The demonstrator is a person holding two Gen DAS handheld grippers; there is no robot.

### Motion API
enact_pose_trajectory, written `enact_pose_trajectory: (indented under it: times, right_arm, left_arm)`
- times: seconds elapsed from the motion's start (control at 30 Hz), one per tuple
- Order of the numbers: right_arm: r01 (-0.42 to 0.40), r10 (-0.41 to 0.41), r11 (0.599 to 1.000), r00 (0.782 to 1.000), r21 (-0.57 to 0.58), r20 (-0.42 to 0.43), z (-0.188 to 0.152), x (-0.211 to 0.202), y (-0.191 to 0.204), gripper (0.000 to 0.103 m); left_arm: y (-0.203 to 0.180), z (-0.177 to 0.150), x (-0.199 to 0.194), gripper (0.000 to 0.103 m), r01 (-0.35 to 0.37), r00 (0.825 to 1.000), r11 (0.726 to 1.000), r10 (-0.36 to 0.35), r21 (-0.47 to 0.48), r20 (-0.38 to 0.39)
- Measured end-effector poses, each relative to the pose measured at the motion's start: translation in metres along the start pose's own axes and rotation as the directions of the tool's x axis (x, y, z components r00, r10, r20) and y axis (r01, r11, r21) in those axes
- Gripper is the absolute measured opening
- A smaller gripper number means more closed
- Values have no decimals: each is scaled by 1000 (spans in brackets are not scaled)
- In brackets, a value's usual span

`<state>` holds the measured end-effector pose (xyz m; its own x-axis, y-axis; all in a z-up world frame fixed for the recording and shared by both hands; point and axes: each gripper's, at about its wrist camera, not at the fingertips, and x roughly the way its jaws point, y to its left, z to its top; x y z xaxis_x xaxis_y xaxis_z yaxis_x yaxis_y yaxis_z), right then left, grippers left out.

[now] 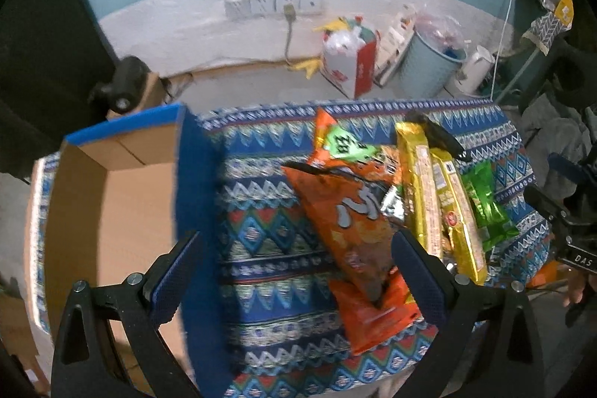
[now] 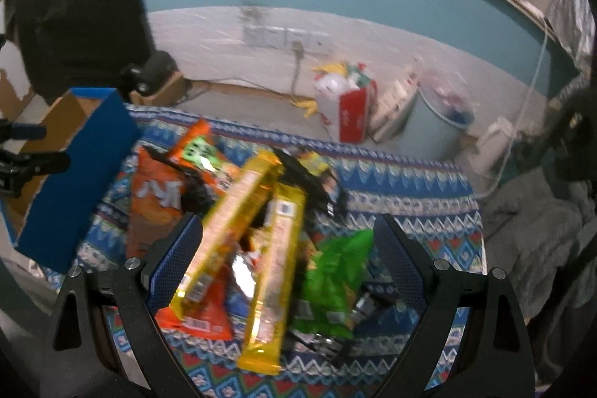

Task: Organize snacks
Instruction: 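Grasp the orange chip bag with the left gripper while the right grasps the green peanut bag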

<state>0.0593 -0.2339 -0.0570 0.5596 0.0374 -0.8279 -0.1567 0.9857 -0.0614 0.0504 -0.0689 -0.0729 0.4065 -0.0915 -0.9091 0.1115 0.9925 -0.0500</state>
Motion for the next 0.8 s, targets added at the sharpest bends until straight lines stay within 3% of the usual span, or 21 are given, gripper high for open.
enact_pose_trajectory:
  times: [0.37, 0.8]
  right_arm:
    - [56, -46, 995, 990, 77, -132, -17, 45, -37, 91]
    - [52, -7, 988, 958, 149, -287, -39, 107, -64, 91]
  left_arm:
    - [-33, 14, 62, 101, 21, 991, 998, -28, -53, -134]
    - [-49, 13, 135, 101, -67, 960, 997, 57, -28, -275]
